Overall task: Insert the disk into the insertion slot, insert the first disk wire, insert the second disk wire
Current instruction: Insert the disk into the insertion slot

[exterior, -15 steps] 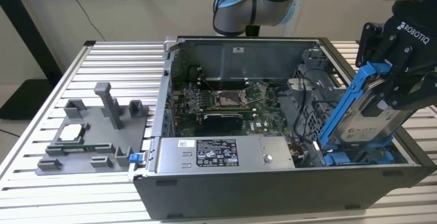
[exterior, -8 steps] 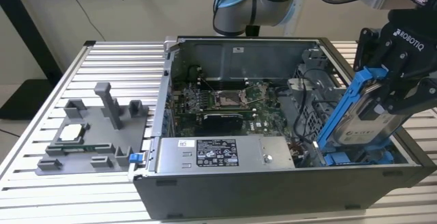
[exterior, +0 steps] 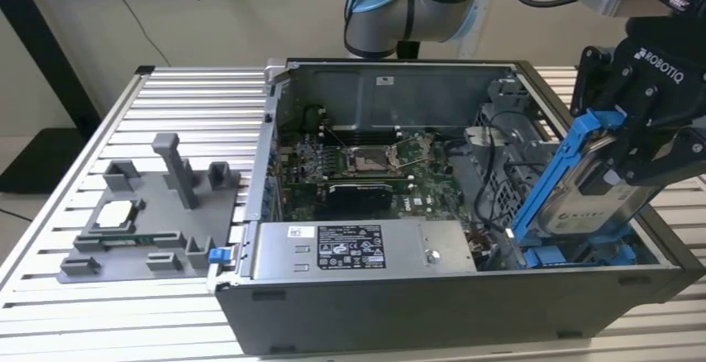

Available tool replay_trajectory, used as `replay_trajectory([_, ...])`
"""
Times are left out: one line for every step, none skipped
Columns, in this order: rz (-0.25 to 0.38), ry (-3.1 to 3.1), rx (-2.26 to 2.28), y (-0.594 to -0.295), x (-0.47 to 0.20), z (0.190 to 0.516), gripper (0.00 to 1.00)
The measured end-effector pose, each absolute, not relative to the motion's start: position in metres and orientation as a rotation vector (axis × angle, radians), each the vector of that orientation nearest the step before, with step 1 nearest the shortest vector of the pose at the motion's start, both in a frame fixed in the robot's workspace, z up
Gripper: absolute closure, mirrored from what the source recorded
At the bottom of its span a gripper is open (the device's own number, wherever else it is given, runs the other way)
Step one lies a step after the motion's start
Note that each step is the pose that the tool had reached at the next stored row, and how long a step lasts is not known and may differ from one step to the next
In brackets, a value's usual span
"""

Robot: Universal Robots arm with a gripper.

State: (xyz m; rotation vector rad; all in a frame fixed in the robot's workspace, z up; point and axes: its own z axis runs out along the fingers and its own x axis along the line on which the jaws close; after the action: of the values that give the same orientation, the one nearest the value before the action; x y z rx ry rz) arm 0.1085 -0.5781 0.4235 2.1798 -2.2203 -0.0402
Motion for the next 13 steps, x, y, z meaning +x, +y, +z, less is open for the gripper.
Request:
replay_trajectory([-0.040,-2.220,2.180,-0.5781,0.1085,0.4233,1.00])
replay_trajectory([-0.040,-2.220,2.180,-0.5781,0.1085,0.4231,1.00])
replay_trajectory([-0.040,-2.220,2.180,-0.5781,0.1085,0.4229,1.00])
replay_trajectory([-0.040,-2.220,2.180,-0.5781,0.1086,0.4227,1.00])
replay_trajectory([-0.040,-2.220,2.180,-0.5781,0.1087,0.4224,1.00])
replay_trajectory([-0.040,-2.220,2.180,-0.5781,0.1087,0.4221,1.00])
replay_trajectory([-0.040,-2.220,2.180,-0.5781,0.1087,0.4218,1.00])
replay_trajectory([-0.040,-2.220,2.180,-0.5781,0.1087,0.4215,1.00])
replay_trajectory([-0.040,-2.220,2.180,-0.5781,0.1087,0.4211,1.00])
replay_trajectory([-0.040,-2.220,2.180,-0.5781,0.1087,0.4206,1.00])
replay_trajectory([-0.040,-2.220,2.180,-0.5781,0.1087,0.4200,1.00])
replay_trajectory([-0.040,-2.220,2.180,-0.5781,0.1087,0.4192,1.00])
replay_trajectory([-0.040,-2.220,2.180,-0.5781,0.1086,0.4186,1.00])
